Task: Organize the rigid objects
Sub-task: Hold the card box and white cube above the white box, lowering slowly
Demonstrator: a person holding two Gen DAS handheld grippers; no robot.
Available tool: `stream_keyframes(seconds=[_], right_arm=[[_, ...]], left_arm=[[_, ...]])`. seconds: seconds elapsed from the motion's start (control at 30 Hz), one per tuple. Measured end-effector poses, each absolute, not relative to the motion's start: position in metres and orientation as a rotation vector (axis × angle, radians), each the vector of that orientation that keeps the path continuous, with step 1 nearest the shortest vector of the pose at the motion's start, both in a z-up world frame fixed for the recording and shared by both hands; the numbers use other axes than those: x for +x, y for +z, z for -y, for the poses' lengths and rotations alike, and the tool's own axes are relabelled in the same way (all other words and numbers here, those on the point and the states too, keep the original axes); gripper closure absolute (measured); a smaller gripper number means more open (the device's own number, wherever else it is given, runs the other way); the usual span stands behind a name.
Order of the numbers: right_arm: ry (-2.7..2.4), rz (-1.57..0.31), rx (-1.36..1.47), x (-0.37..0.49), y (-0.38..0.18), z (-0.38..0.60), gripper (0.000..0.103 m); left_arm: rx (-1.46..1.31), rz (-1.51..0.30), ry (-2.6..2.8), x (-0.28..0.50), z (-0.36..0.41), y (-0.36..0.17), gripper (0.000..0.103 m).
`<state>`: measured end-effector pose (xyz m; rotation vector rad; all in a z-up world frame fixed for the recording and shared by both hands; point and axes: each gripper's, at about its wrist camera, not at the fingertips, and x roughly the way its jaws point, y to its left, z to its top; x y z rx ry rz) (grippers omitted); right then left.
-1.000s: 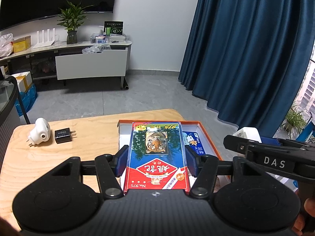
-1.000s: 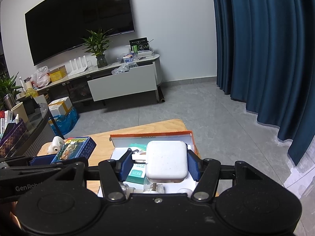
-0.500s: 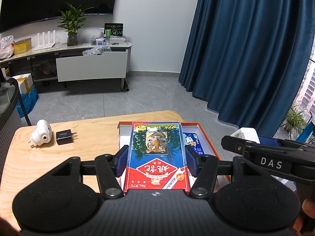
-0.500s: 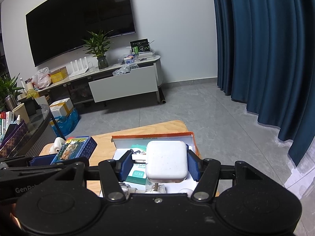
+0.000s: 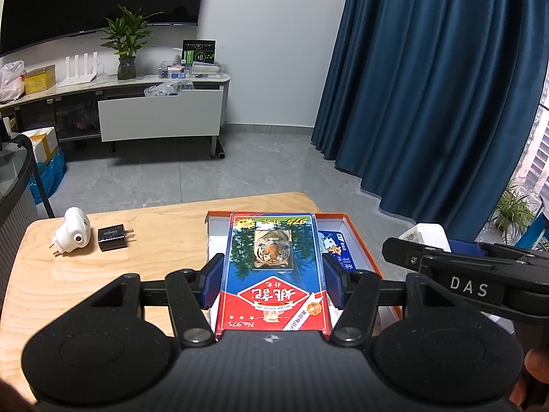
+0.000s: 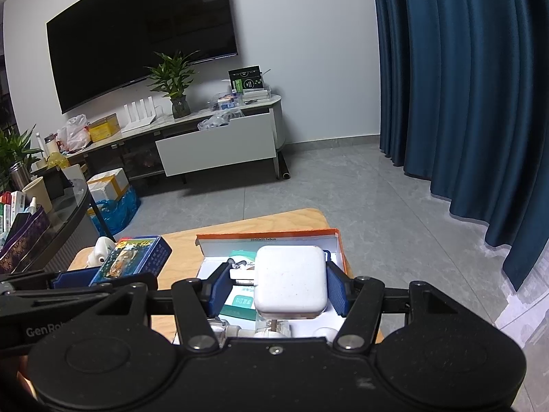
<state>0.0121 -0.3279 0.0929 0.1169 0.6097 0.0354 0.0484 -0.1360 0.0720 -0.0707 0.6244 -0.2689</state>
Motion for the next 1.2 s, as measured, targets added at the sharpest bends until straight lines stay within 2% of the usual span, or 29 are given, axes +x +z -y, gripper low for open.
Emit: stream_keyframes(seconds=[1.2], right_arm=[[0.033, -0.632, 0.121, 0.02, 0.0851, 0.3253, 0.034]], left_arm=[[-0.073, -0.644, -0.27, 0.0498, 0.1343, 0.0702, 0.043]])
